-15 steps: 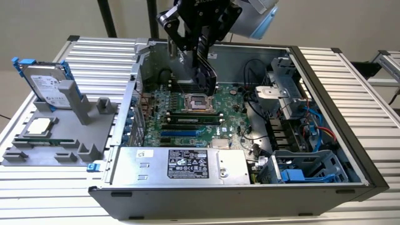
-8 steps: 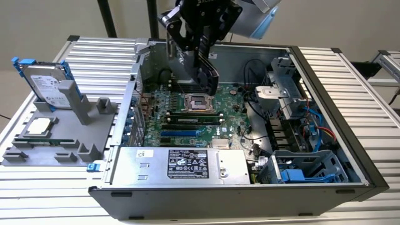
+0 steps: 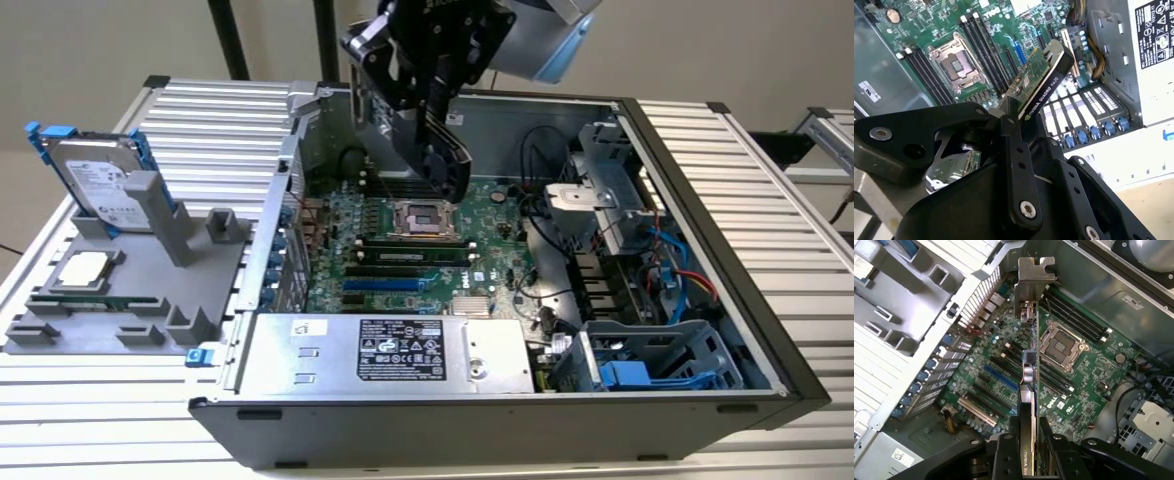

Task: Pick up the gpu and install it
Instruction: 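Insert the gpu into the slot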

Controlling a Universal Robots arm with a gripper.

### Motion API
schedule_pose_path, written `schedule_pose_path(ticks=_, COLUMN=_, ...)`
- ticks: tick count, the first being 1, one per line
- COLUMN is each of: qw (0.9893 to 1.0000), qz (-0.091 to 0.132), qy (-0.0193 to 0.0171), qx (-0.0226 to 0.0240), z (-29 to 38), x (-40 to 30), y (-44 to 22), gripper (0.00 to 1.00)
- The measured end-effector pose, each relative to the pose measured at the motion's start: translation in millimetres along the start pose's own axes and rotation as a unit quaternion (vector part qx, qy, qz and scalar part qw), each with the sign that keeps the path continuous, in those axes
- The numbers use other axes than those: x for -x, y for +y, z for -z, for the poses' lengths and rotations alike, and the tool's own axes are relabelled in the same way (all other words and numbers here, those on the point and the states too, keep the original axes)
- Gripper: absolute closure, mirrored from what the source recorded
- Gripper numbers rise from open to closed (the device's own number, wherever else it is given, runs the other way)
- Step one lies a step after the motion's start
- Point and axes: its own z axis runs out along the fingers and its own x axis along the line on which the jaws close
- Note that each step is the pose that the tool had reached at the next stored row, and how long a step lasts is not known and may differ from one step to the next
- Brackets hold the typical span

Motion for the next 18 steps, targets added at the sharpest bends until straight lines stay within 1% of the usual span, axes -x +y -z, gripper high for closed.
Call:
schedule_pose_path(ticks=5, qw=0.9998, qz=0.021, qy=0.0012, qx=0.0005, z=0.1, x=0.3, y=-0.2, gripper=1.0)
schedule_pose_path(ticks=9, qw=0.9993, qz=0.038, qy=0.0022, qx=0.001, z=0.2, x=0.4, y=-0.3, gripper=1.0)
schedule_pose_path(ticks=13, qw=0.9984, qz=0.056, qy=0.0033, qx=0.0014, z=0.2, x=0.5, y=-0.3, gripper=1.0)
schedule_pose_path(ticks=18, qw=0.9968, qz=0.079, qy=0.0046, qx=0.0019, z=0.3, x=0.5, y=-0.3, gripper=1.0)
